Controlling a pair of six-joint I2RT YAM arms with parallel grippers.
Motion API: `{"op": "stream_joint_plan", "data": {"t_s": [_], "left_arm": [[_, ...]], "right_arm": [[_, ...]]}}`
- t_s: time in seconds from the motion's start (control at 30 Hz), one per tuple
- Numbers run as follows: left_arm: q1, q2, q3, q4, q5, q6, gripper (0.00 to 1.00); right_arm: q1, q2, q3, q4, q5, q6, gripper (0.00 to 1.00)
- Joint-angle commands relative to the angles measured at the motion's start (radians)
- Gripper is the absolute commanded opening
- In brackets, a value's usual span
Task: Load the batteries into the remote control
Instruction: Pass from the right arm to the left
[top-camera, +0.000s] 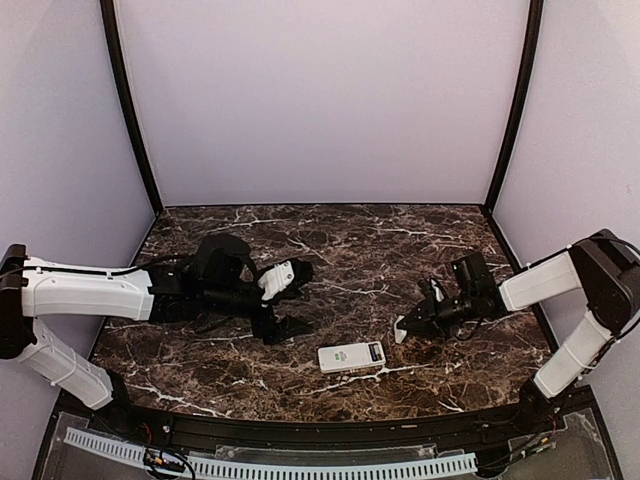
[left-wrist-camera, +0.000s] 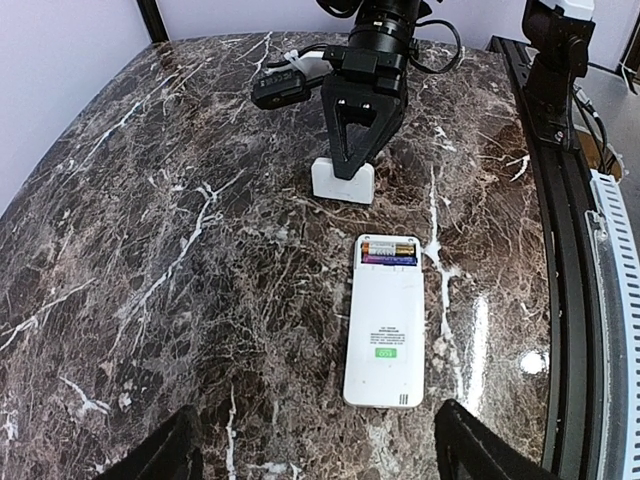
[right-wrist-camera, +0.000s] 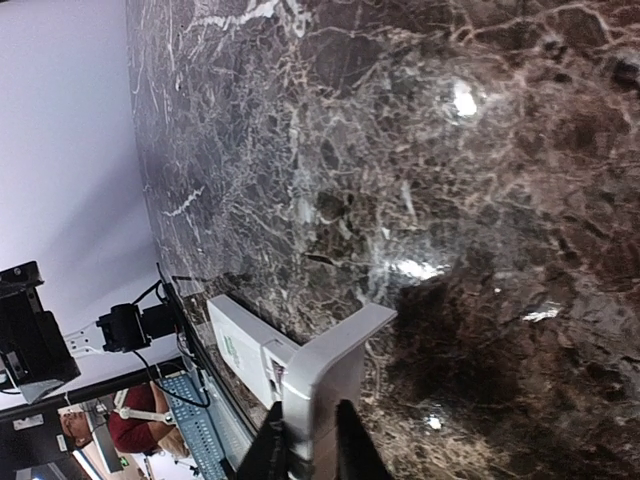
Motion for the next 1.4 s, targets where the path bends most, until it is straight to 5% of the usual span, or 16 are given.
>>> {"op": "stream_joint_plan", "data": {"t_s": [0.0,0.63,1.07,1.37], "left_arm": [[0.003,-0.014,-0.015,-0.015,-0.007,0.021,0.79],[0.003,-0.026,-0.020,-0.022,-0.017,0.034,0.80],[0.003,-0.049,-0.024,-0.027,-0.017,0.040,0.81],[0.003,-0.055,-0.026,-0.018,-0.024,0.042,0.81]], "right_arm": [[-0.012,-0.017,-0.019,-0.035,0.058,-0.011,0.21],[-0.049,-0.154,0.028,-0.340,0.285,-0.094,0.39],[-0.053,-0.209,0.014,-0.418,0.454,-0.009,0.57],[-0.050,-0.183,0.069,-0.308,0.275,-0.020,0.24]]}}
